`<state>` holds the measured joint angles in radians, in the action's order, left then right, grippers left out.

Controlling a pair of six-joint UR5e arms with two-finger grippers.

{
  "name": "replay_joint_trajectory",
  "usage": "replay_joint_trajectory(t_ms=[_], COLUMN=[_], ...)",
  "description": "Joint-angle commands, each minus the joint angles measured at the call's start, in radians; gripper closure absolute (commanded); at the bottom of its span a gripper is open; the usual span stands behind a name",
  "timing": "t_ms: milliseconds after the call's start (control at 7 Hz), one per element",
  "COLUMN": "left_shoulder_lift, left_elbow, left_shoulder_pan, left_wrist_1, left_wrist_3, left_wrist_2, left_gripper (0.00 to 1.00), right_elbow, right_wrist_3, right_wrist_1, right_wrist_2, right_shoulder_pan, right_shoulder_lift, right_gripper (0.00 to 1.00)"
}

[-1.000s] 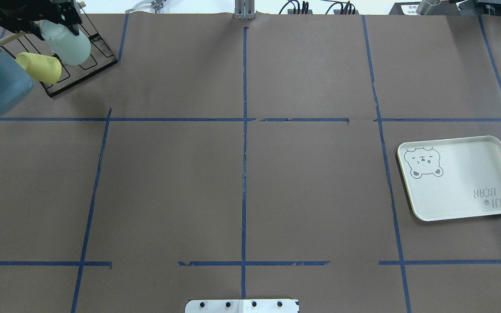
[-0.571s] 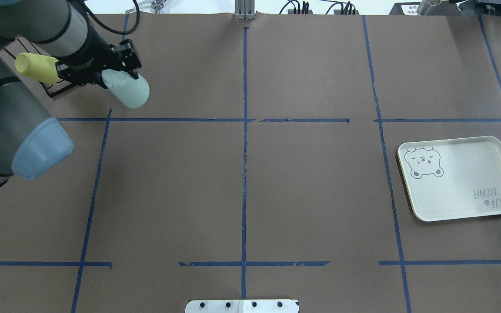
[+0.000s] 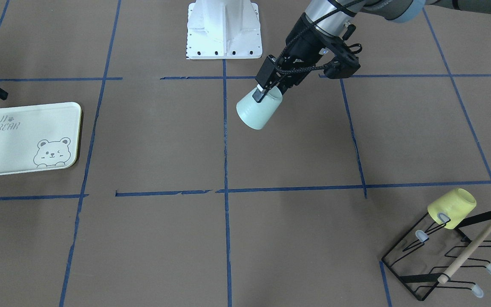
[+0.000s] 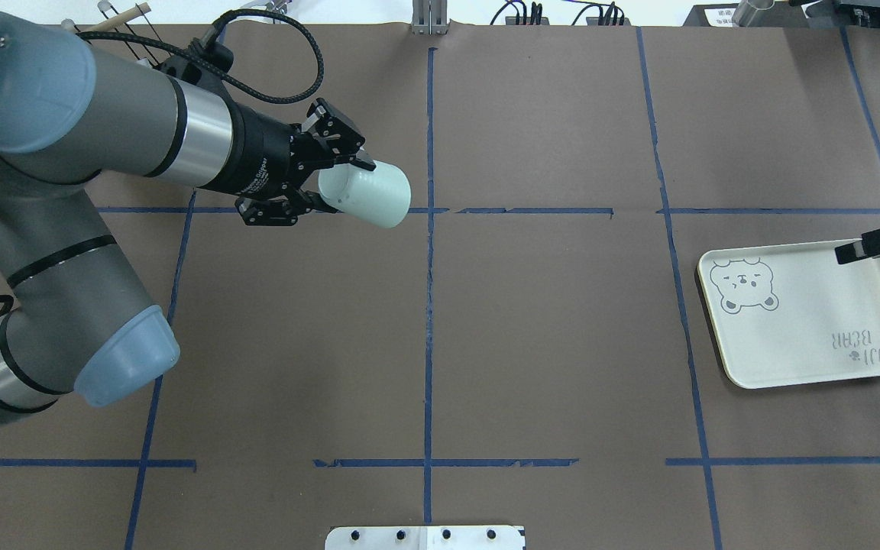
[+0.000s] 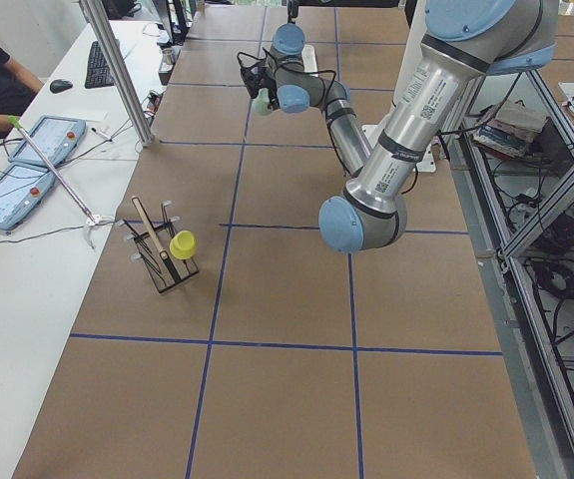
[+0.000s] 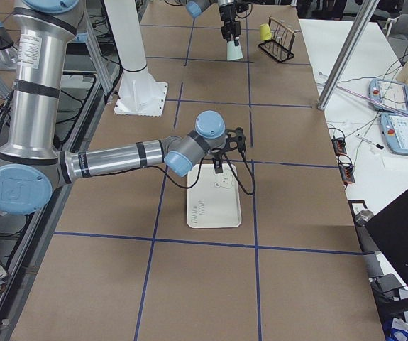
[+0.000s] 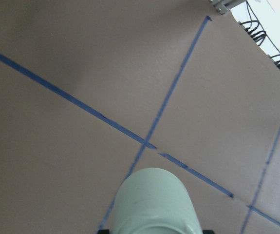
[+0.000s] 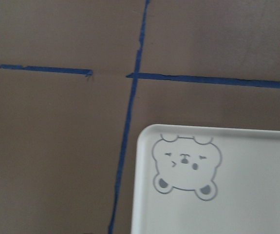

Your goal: Left arm grabs green cup and hands to right arm on tray

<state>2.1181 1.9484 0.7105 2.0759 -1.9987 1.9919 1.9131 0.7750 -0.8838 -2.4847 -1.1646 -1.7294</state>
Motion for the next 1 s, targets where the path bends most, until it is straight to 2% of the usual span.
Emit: replay_joint_trajectory(t_ms=[0,143,286,429,571,714,857], left_shoulder_lift=[-0.082,-0.076,-0.084,-0.086,-0.087,-0.087,-0.087], left_elbow=[-0.029,-0.057,-0.072,-0.135,-0.205,-0.257,-0.269], left_shoulder_pan=[-0.045,-0.063,-0.083,-0.136,-0.205,-0.235,-0.246], left_wrist_1=[0.39,0.517,0.664,0.879,1.103,1.235,1.262], left_wrist_3=[-0.149,-0.161,-0.246,-0.329,-0.339,-0.342,-0.344], left_wrist_2=[-0.002,-0.01,-0.06,-0.162,-0.265,-0.284,-0.285], left_gripper=[0.94,0.92,0.92,0.92,0.92,0.92,0.92], right_elbow=[-0.002,-0.022,-0.028,-0.022,-0.017,-0.019,-0.02], right_wrist_3=[0.331,0.501,0.665,0.81,0.974,1.109,1.203], right_wrist_1=[0.223,0.33,0.409,0.515,0.678,0.86,1.023], right_wrist_2=[-0.002,0.006,0.006,0.018,0.097,0.239,0.394], right_shoulder_pan=[0.13,0.193,0.227,0.261,0.313,0.403,0.51], right_shoulder_lift=[0.101,0.19,0.262,0.311,0.344,0.346,0.346], right_gripper=[0.0,0.0,0.0,0.0,0.0,0.0,0.0])
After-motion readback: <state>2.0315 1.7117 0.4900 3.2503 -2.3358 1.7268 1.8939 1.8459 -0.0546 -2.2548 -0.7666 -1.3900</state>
